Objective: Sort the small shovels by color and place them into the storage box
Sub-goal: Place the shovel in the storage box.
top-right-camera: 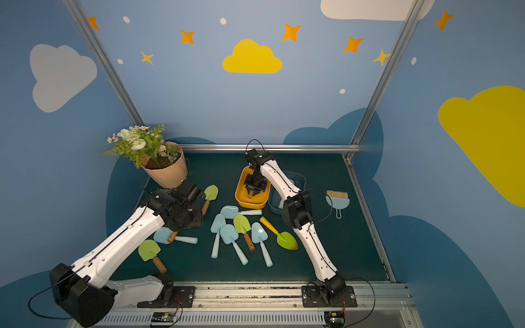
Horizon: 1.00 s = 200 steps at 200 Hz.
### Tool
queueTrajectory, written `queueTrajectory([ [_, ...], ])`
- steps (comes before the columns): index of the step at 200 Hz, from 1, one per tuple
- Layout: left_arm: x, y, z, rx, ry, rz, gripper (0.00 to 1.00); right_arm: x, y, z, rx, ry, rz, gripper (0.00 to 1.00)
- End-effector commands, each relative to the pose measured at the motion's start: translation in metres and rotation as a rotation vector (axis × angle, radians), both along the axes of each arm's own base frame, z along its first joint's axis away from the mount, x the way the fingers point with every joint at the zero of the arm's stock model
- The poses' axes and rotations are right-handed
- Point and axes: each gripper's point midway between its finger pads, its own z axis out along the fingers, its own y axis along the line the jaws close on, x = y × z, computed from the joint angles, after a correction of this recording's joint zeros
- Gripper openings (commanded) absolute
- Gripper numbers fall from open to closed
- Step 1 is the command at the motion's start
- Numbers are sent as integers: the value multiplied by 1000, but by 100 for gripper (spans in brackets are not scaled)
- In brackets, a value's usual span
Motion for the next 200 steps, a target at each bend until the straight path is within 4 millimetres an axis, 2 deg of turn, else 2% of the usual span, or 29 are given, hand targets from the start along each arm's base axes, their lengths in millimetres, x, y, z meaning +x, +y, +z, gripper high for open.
queueTrajectory([
  [1,-3,2,-1,2,4,-16,54,4,1,-4,2,-5,-6,0],
  [93,-4,3,-6,5,13,-12,54,-1,-20,-25,-88,37,10,0],
  [200,-3,2,-12,7,31,-17,54,-3,-23,-46,-102,85,3,5],
])
